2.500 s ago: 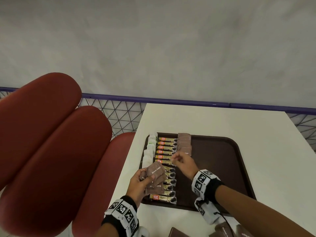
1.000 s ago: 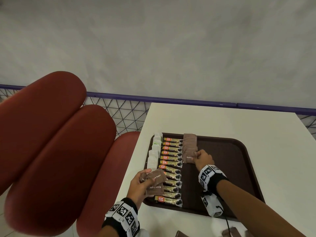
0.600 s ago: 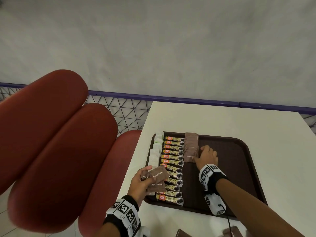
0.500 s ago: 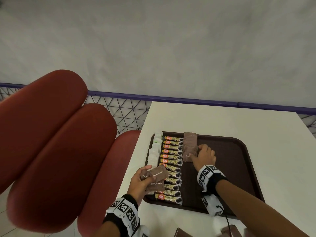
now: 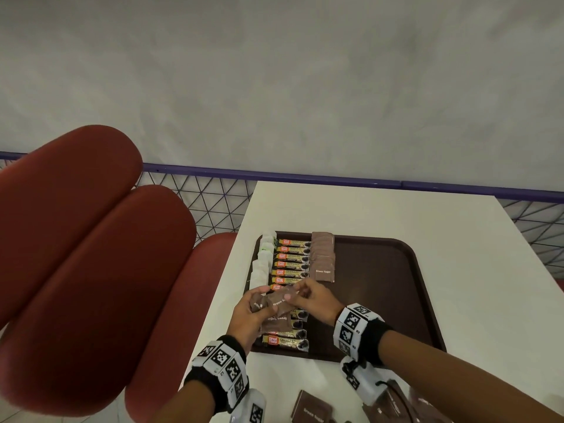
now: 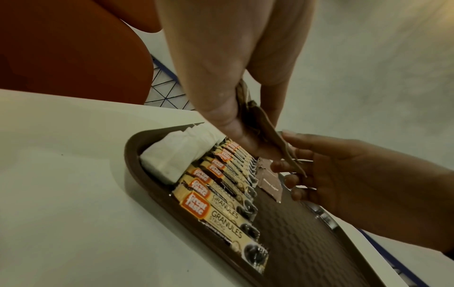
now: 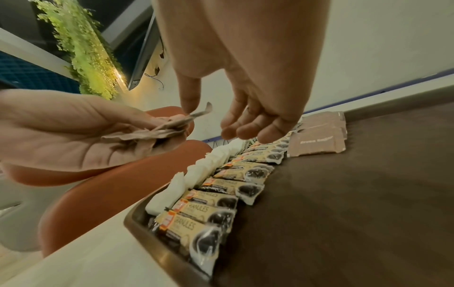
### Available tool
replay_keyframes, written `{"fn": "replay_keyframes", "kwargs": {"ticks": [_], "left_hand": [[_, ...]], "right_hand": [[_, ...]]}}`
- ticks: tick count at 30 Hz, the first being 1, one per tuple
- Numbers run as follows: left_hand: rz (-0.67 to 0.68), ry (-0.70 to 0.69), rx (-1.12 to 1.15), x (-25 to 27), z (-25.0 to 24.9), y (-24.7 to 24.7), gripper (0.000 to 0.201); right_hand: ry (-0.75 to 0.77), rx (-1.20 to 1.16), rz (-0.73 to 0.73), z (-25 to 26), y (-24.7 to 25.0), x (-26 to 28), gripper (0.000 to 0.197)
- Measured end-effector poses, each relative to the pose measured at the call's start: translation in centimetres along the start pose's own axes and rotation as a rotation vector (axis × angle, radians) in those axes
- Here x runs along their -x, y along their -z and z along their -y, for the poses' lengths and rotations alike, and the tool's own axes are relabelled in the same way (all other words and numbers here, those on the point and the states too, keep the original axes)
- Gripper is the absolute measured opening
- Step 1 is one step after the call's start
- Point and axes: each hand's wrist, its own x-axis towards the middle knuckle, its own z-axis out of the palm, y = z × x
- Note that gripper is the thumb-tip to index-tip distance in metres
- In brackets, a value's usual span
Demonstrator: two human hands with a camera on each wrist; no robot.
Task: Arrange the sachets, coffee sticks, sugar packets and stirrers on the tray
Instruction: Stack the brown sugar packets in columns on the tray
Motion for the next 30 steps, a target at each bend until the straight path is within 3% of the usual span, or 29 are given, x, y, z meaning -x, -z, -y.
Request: {"fn": "replay_keyframes", "kwargs": {"ticks": [2,7,12,17,30], "left_hand": [[0.018,0.004,0.024,0.3,-0.1,-0.3,0.037],[0.01,0.023,0.003,0.9,0.1,-0.4,0.039],[-0.019,0.046,0.008,0.7,0.2,0.4,0.036],[-0.081,0.045,-0.069,0.7,0.0,0.9,0.03],[-0.151,0.092,-0.111,-0.5,-0.2,2.2,0.011]], "right_hand": [[0.039,0.028,0.022,-0.2,0.1,0.4,0.013],[0.051,0.01,-0.018,-1.0,1.0,0.4,0.019],[-0.054,0.061,-0.224,-2.0,3.5,0.0,0.02],[-0.188,0.135,-0.393,-3.5,6.0,-1.0,0.009],[-0.293,0.208,-0.403,-3.4,5.6,-4.3,0.012]]}}
